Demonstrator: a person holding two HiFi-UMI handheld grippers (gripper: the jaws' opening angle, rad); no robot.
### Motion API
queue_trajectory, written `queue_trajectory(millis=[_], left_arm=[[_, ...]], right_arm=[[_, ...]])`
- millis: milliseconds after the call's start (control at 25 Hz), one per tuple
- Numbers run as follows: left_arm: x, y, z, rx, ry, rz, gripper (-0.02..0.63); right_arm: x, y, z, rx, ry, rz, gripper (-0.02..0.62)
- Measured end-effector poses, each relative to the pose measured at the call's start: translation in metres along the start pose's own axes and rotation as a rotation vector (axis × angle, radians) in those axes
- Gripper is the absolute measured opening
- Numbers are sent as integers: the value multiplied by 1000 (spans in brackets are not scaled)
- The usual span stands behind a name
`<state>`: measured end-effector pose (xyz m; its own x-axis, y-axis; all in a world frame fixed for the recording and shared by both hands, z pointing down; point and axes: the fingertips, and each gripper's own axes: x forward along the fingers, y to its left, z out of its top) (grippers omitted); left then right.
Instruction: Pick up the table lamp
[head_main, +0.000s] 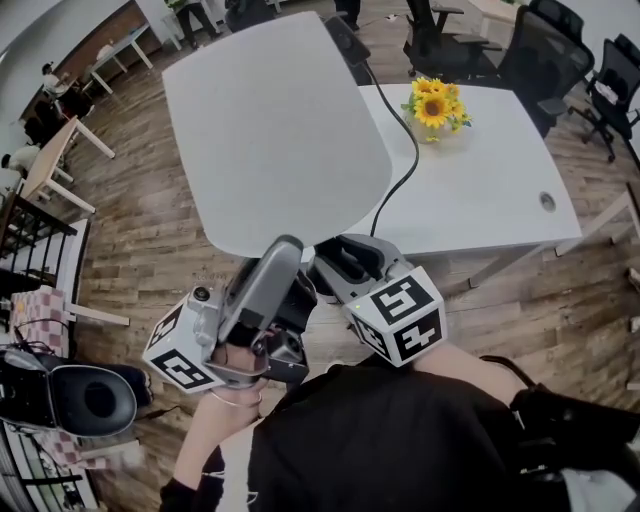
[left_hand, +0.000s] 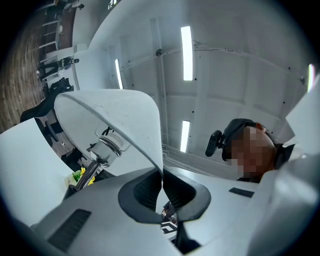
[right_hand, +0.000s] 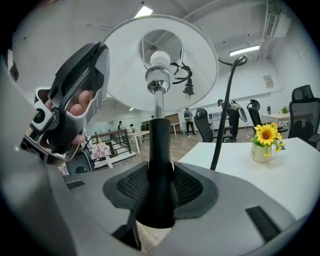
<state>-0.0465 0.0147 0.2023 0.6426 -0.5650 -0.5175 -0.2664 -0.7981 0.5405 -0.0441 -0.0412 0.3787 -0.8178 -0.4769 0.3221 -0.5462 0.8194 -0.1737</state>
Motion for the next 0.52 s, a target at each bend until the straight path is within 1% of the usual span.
queue_trajectory(millis=[200, 520], left_arm=[[3, 6, 0, 1, 8, 0, 17], [6, 21, 13, 8, 9, -2, 17]], right_arm=[[6, -4, 0, 3, -1, 2, 170], [27, -9, 8, 3, 0, 13, 170]])
